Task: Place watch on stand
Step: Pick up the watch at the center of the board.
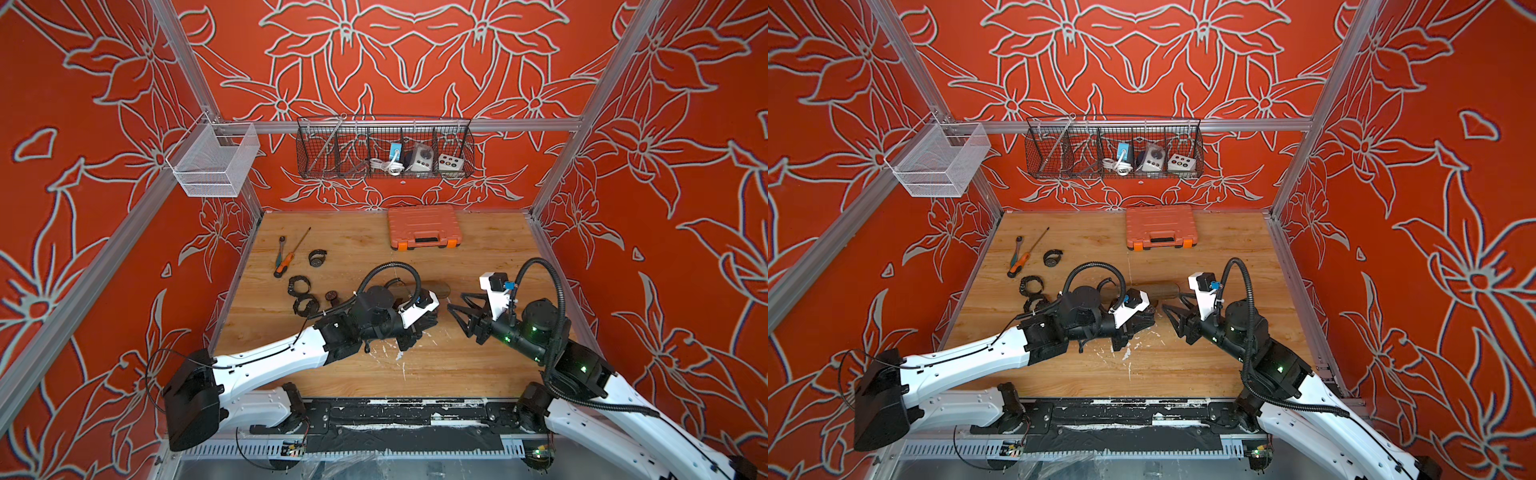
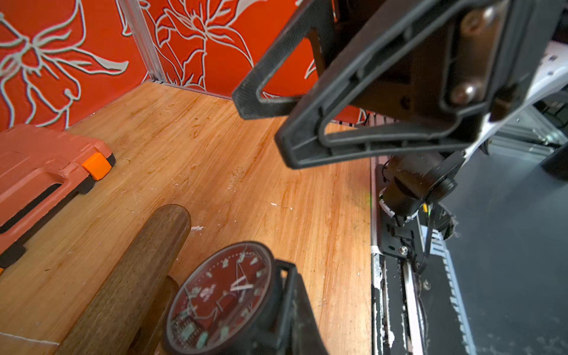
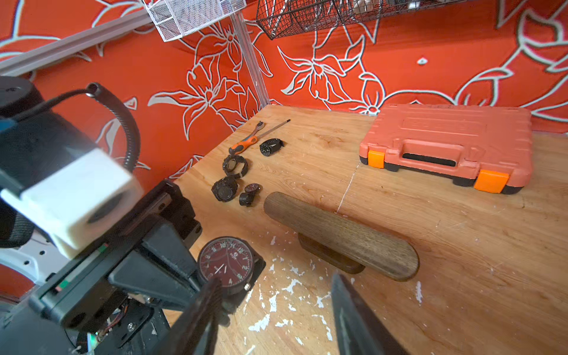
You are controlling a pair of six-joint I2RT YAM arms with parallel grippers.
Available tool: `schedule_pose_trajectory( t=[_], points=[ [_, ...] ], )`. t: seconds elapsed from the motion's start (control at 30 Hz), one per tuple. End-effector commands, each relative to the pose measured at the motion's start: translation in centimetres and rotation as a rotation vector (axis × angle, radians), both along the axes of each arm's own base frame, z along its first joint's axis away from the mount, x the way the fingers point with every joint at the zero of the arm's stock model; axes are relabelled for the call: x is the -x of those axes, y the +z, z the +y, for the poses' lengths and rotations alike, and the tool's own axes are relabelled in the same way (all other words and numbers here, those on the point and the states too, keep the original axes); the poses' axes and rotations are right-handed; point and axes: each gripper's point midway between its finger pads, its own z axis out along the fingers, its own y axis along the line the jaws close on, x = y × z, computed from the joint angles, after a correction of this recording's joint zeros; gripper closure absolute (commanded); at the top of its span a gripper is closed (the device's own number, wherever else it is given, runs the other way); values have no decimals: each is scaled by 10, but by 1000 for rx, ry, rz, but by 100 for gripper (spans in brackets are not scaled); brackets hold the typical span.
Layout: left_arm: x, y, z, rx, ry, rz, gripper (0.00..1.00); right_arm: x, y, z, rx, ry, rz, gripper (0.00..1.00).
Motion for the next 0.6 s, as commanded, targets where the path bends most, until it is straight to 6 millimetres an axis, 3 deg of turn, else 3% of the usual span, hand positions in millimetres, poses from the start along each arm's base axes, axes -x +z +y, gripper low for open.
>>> schedule_pose_trajectory(
  t=[0.0, 0.1, 0.37, 0.57],
  points=[
    [3, 5, -5, -11, -44, -135, 100, 5, 4, -2, -94, -14, 91, 32],
    [-1, 4, -6, -29, -34, -166, 100, 5, -3, -2, -141, -48, 192, 27],
    [-5, 4, -16, -33, -64, -230, 100, -2, -22, -9, -155, -185, 397, 27],
    [-7, 5, -23, -38, -86, -247, 100, -4, -19, -6, -203, -199, 427, 30]
  ],
)
